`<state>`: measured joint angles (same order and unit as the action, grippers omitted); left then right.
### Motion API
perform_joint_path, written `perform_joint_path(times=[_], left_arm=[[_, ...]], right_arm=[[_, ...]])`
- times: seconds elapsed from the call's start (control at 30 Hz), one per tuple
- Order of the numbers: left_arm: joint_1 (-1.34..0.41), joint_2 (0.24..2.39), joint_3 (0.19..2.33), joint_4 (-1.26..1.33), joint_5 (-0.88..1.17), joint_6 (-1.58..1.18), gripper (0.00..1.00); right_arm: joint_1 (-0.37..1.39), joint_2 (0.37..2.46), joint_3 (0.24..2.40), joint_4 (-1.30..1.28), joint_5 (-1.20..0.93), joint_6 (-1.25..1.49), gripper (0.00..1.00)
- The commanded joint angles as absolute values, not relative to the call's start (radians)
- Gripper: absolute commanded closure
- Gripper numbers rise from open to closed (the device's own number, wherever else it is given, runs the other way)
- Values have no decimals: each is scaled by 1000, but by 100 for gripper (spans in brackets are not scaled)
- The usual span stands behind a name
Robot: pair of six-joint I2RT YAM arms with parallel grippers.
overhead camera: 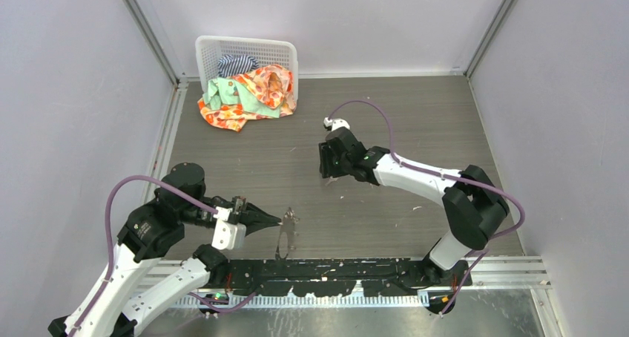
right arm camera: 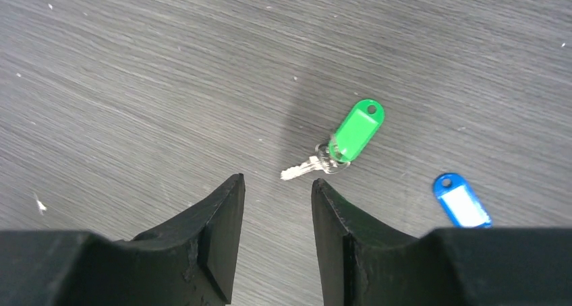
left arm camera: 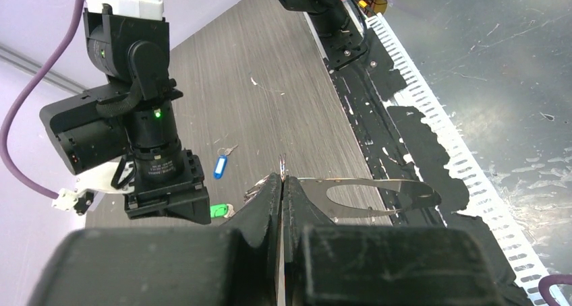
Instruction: Put the keys on the keyring
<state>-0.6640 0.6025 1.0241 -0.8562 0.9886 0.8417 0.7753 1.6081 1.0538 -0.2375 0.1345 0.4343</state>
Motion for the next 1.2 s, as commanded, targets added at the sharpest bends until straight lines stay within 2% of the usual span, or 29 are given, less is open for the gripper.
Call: perform_joint_path(times=[0.0, 0.43, 1.17], left_arm=[[-666, 610, 1067, -806, 995, 843, 100], [-666, 622, 1081, -809, 1003, 829, 100], [-667, 626, 1092, -808, 999, 824, 100]], right_arm=[[718, 1595, 1025, -202, 14, 281, 53], [708, 1723, 1104, -274, 37, 174, 57], [707, 1806, 1149, -262, 74, 48, 66]])
